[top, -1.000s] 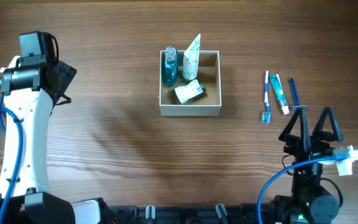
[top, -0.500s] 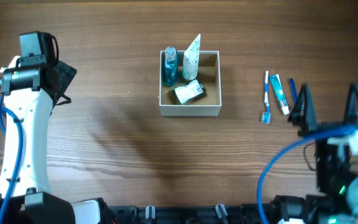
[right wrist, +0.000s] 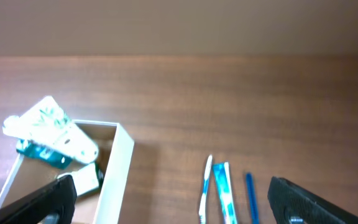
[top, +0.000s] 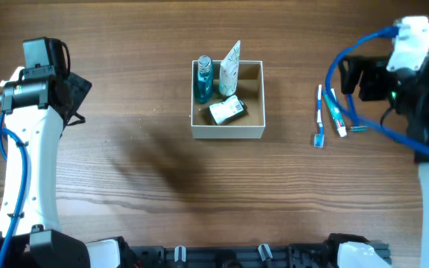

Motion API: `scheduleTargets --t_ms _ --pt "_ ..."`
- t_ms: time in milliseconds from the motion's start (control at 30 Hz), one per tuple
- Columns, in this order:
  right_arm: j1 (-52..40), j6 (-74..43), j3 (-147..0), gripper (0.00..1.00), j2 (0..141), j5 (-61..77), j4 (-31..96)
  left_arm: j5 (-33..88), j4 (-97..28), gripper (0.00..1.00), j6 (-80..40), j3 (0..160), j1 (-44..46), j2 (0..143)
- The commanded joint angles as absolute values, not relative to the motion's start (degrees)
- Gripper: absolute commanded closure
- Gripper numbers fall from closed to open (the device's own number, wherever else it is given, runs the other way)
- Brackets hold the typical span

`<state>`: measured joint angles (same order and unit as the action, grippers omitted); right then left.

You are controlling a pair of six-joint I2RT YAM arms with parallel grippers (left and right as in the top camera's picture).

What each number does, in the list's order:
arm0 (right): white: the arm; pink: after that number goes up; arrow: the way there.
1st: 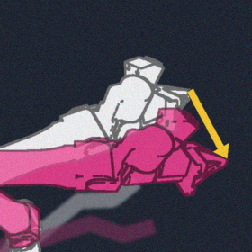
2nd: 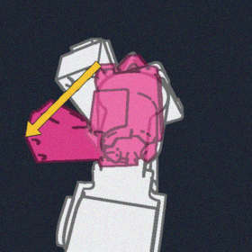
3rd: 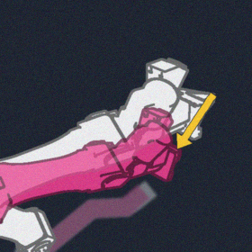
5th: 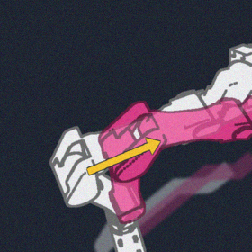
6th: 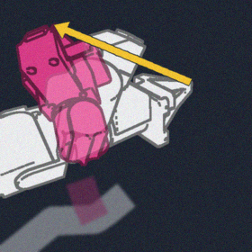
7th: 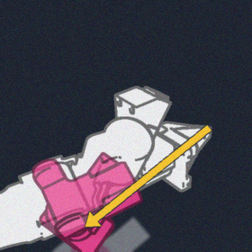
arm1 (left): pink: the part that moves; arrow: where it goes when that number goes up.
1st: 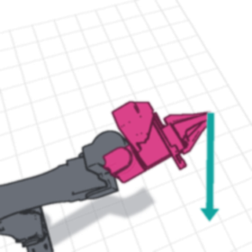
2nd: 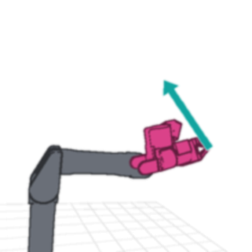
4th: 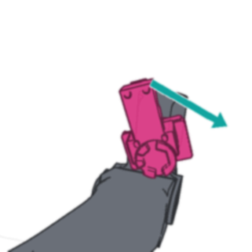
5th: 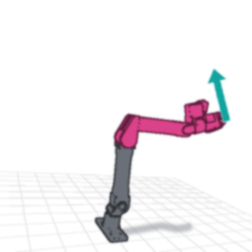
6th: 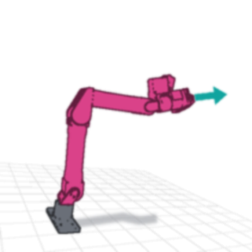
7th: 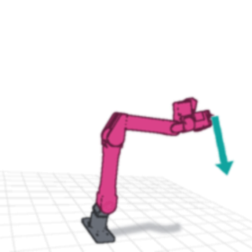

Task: Pack container
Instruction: 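Move the right gripper over the blue-white toothbrush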

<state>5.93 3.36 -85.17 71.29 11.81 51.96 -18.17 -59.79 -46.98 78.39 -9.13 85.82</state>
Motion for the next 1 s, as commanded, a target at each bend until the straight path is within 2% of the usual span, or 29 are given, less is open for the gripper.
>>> scheduleTargets --t_ms 0,100,267,633,800,967 --pt "5.63 1.93 -87.83 0.00 73.56 13.47 54.08 -19.11 -59.81 0.00 -46.72 79.07 -9.39 84.93" --pt "5.63 -2.09 -87.83 0.00 74.32 13.63 53.98 -19.14 -59.79 0.00 -46.72 79.07 -9.39 84.93" --pt "5.63 -1.52 -86.94 0.00 76.66 11.99 54.30 -19.14 -59.79 0.00 -46.72 79.07 -9.39 84.93" --pt "5.63 -1.26 -84.99 0.00 92.75 12.05 57.58 -19.11 -59.79 0.00 -46.72 79.07 -9.39 84.93" --pt "5.63 1.43 -84.99 0.00 97.60 10.63 62.13 -19.14 -59.79 0.00 -46.72 79.07 -9.39 84.93" --pt "5.63 -2.02 -84.99 0.00 102.06 7.68 66.52 -19.14 -59.79 0.00 -46.74 79.07 -9.39 84.93"
